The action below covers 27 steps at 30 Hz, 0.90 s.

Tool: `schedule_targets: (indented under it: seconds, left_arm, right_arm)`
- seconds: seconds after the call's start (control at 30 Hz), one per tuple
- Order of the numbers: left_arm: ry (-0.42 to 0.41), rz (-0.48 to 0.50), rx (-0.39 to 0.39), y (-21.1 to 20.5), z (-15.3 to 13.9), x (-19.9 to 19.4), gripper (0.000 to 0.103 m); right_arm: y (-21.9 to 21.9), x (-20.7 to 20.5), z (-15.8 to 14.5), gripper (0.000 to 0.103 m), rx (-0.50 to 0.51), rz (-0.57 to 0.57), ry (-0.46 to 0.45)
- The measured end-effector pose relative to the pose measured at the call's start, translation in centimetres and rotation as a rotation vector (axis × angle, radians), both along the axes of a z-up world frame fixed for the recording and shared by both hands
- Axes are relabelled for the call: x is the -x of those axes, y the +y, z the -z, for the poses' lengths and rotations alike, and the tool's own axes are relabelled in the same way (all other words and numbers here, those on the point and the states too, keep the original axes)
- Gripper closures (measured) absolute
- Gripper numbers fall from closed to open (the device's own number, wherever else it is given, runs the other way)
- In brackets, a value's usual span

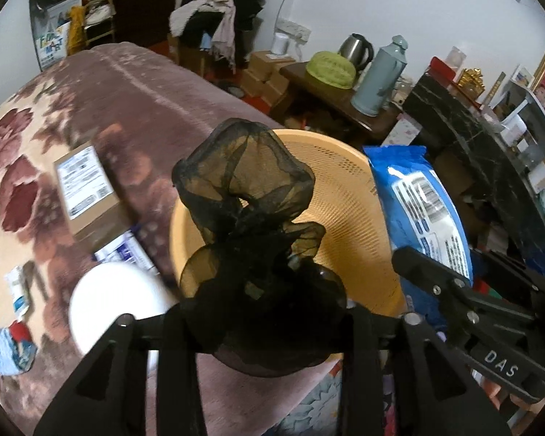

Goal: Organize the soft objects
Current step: 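Carry the scrunchie and blue packet to the orange basket and release both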

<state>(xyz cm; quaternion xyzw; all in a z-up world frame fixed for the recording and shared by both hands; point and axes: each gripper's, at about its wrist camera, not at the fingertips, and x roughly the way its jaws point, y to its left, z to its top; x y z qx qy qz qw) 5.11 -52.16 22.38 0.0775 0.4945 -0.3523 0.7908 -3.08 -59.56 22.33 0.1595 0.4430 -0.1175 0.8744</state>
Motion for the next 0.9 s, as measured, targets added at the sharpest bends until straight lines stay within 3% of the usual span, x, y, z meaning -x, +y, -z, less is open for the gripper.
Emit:
schedule_targets:
  seconds: [0.03,0.17,0.23,0.3,0.5,0.77,0.9]
  left_arm:
    - [0.0,0.002,0.003,-0.3,0.3,0.0,0.044]
    - [-0.027,-0.032,-0.008,-0.1,0.9,-0.2,0.026]
    - [-0.019,-0.04,0.006,0.7,1.0,-0.5,0.012]
    - [-0.018,-0.058,0.021,1.5,0.9,-0.8,0.005]
    - [-0.033,-0.053,0.033,2.5,0.2,-0.7,0.001]
    - [-0.05,-0.067,0.001,4.0,0.0,-0.1,0.001]
    - [-0.049,-0.085,-0.02,5.1,0.2,0.1,0.001]
  right_arm:
    - [-0.4,-0.1,0.2,0.053,-0.004,0.008,-0.008]
    - [-2.4,-0.1,1.4,0.038,-0.075,0.081,0.004]
    - [-2.5,0.3,1.5,0.025,-0.066,0.094,0.002]
    - [-2.4,0.4,1.6,0.021,-0.054,0.091,0.015]
    - [-1.7,0.5,1.8,0.014,-0.041,0.074,0.045]
    - [-1.1,0.9,1.4,0.012,-0.019,0.061,0.044]
    - [-0.4,1.0,1.5,0.002,0.009,0.062,0.058]
